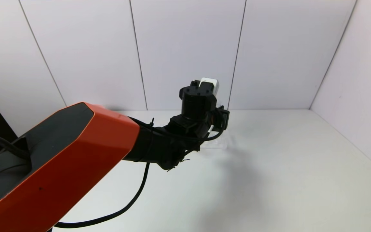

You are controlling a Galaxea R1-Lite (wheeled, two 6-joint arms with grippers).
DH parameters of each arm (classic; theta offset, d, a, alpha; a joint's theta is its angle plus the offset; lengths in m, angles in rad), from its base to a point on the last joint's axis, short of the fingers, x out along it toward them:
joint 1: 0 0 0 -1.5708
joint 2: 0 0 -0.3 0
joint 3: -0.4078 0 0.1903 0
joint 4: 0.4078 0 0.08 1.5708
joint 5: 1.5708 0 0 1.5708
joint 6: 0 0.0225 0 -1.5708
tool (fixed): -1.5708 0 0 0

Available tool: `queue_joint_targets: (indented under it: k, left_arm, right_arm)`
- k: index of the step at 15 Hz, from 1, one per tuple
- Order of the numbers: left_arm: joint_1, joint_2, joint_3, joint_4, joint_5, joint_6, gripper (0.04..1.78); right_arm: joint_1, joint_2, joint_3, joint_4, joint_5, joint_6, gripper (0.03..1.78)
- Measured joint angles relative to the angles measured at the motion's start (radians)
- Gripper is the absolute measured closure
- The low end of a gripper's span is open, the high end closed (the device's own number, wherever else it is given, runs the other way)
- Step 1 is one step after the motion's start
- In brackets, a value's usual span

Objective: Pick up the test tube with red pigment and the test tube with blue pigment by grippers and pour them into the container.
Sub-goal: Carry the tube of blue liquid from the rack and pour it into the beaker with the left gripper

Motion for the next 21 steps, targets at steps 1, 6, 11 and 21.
queue_joint_targets:
  k: [1, 6, 11, 21]
  left_arm:
    - [0.000, -0.003, 0.000, 0.000, 0.001, 0.001, 1.38]
    - [0.000, -0.051, 0.032, 0.008, 0.013, 0.013, 1.38]
    - [0.002, -0.178, 0.129, 0.014, 0.015, 0.047, 1.38]
    - [0.102, -0.429, 0.237, 0.102, 0.009, 0.088, 1.38]
  right_arm:
    - [0.000, 0.000, 0.000, 0.000, 0.000, 0.000, 0.04]
    - [0.000, 0.000, 0.000, 0.000, 0.000, 0.000, 0.04]
    - [0.000, 0.000, 0.000, 0.000, 0.000, 0.000, 0.04]
    - [0.000, 0.000, 0.000, 0.000, 0.000, 0.000, 0.04]
